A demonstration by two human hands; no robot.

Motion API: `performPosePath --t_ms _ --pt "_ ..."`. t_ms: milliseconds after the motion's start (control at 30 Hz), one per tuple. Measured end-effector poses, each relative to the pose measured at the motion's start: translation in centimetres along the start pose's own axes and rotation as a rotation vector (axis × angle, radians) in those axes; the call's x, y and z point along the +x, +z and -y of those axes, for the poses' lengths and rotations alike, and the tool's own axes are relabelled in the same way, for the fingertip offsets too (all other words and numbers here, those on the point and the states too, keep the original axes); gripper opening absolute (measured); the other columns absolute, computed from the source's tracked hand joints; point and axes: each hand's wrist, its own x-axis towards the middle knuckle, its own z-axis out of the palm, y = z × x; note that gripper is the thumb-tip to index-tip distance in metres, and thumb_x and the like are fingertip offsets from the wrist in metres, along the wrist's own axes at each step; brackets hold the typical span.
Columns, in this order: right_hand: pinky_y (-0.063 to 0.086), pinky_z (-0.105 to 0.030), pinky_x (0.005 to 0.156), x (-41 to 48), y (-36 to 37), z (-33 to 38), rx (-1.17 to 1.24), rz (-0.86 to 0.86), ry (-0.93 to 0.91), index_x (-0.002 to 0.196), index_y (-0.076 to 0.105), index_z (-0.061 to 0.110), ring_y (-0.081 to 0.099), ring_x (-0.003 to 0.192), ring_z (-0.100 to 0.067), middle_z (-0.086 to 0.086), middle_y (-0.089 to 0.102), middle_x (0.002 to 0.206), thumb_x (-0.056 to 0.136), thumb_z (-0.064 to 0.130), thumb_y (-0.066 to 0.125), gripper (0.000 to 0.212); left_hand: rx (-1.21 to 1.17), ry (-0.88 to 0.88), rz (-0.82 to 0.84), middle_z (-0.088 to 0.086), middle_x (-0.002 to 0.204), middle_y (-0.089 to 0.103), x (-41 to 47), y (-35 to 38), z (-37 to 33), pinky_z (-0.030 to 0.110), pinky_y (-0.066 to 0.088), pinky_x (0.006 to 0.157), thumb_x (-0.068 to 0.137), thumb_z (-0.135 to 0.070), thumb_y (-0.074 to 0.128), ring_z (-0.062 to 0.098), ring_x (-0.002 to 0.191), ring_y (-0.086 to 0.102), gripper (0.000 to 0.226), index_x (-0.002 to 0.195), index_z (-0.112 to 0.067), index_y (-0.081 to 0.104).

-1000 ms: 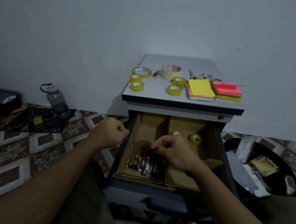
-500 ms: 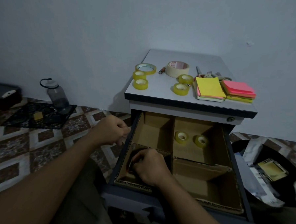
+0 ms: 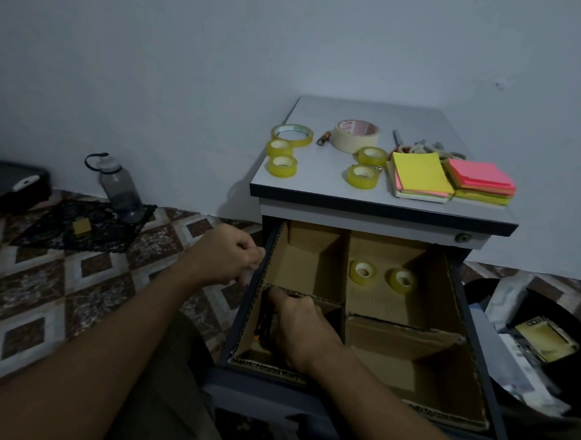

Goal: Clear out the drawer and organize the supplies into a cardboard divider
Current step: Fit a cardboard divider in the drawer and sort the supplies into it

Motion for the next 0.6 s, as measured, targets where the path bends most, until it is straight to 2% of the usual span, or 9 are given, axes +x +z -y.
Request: performPosePath --t_ms 67,233,467,533,600 --pt "0.057 -0.04 0.08 -0.1 0.0 -0.2 -0.002 -0.015 -0.008 0.129 0.045 0.024 0.063 0.099 -0.033 -0.014 0.062 0.112 0.086 0.01 0.067 0.051 0.0 -0.014 -0.002 0.008 0.071 0.074 0.0 0.0 0.0 0.028 0.051 0.05 0.096 -0.031 0.062 0.027 0.064 0.072 0.029 0.078 -0.011 0.071" --pt "0.057 -0.034 0.074 -0.2 0.0 -0.3 0.023 -0.057 -0.001 0.112 0.06 0.013 0.064 0.094 -0.027 -0.011 0.064 0.105 0.085 0.01 0.067 0.028 0.003 -0.025 -0.007 0.008 0.071 0.074 -0.1 0.1 0.0 0.027 0.052 0.051 0.096 -0.032 0.062 0.021 0.061 0.072 0.029 0.077 -0.011 0.071" --pt "0.054 -0.027 0.059 -1.6 -1.8 0.0 0.05 -0.082 -0.002 0.104 0.06 0.012 0.065 0.081 -0.021 -0.008 0.064 0.098 0.092 0.007 0.057 0.013 -0.021 -0.007 -0.028 0.004 0.067 0.073 -0.5 -0.3 -0.6 0.023 0.047 0.052 0.095 -0.031 0.062 0.018 0.062 0.071 0.027 0.077 -0.013 0.07" --pt "0.051 -0.022 0.053 -2.0 -3.0 0.0 0.072 -0.107 -0.015 0.094 0.059 0.016 0.064 0.075 -0.014 -0.001 0.064 0.091 0.093 0.01 0.057 0.007 -0.049 0.025 -0.039 0.003 0.067 0.073 -0.6 -0.6 -1.2 0.027 0.051 0.056 0.094 -0.03 0.063 0.019 0.062 0.071 0.026 0.077 -0.013 0.07" --pt "0.049 -0.018 0.051 -2.2 -4.7 -0.1 0.116 -0.124 -0.03 0.084 0.058 0.021 0.062 0.068 -0.007 0.005 0.063 0.084 0.093 0.013 0.058 0.011 -0.075 0.07 -0.063 0.003 0.066 0.072 -0.7 -0.7 -2.0 0.034 0.056 0.062 0.093 -0.03 0.064 0.019 0.062 0.07 0.024 0.076 -0.014 0.071"
